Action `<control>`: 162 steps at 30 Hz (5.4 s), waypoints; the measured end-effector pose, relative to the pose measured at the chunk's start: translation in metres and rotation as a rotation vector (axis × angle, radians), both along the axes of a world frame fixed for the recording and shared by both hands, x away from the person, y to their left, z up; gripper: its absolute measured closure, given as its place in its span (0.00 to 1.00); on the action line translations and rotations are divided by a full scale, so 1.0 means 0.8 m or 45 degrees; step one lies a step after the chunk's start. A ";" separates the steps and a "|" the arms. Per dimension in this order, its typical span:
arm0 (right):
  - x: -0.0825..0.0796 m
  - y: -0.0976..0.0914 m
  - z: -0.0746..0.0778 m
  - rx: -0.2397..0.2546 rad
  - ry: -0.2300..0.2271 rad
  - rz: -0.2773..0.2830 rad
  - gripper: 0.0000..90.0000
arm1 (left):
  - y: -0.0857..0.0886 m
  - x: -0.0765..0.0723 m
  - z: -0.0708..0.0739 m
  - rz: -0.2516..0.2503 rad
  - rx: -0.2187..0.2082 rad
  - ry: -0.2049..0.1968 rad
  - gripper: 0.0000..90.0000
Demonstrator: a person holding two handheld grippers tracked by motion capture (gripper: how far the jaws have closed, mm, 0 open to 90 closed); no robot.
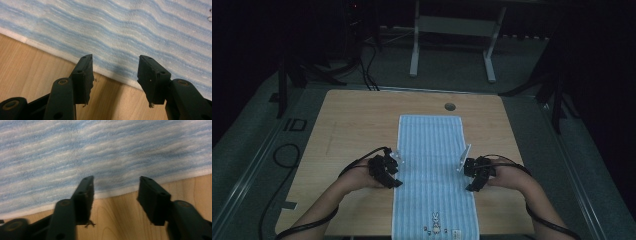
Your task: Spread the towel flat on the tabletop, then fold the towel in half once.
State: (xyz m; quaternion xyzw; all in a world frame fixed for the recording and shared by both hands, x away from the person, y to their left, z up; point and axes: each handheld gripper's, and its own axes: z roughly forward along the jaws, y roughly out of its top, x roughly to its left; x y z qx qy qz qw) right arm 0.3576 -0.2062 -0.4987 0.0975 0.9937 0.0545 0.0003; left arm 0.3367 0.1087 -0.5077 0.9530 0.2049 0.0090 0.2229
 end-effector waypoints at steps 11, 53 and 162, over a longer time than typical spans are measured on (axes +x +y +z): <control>0.007 0.008 0.006 -0.030 -0.060 0.058 0.59 | -0.007 0.002 0.002 -0.055 0.109 -0.016 0.51; 0.049 0.026 -0.013 -0.112 -0.116 0.037 0.97 | -0.033 0.059 -0.011 -0.007 0.228 -0.017 0.96; 0.182 0.012 -0.003 -0.076 -0.158 -0.225 0.94 | -0.042 0.193 -0.003 0.173 0.147 -0.146 0.97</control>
